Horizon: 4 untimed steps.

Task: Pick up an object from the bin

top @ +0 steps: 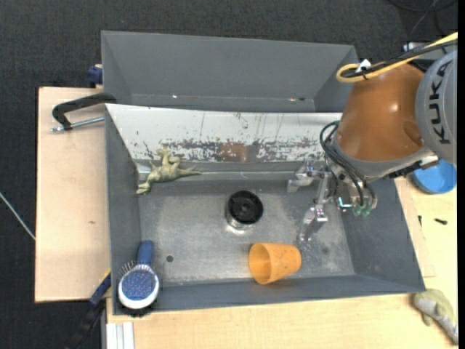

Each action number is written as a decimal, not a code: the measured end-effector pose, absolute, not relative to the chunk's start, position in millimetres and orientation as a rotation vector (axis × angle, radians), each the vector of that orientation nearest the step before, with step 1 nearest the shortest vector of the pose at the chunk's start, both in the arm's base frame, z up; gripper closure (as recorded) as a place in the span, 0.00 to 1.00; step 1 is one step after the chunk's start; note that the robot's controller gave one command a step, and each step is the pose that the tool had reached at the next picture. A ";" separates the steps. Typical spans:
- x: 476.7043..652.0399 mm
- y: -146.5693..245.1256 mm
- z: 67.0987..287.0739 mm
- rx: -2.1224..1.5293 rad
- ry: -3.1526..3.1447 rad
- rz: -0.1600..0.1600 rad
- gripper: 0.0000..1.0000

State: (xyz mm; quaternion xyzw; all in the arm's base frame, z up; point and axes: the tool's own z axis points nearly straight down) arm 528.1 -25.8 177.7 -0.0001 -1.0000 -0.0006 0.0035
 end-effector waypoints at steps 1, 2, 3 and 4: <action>596.5 15.0 71.4 -0.161 -3.142 0.000 0.00; 552.9 40.7 75.1 0.265 -3.147 0.000 0.00; 578.5 81.7 74.1 0.392 -3.129 0.003 0.00; 579.8 170.5 73.3 0.398 -3.128 -0.003 0.00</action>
Offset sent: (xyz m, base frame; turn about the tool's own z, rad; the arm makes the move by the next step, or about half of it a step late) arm 0.0650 0.0398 -0.1077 0.1058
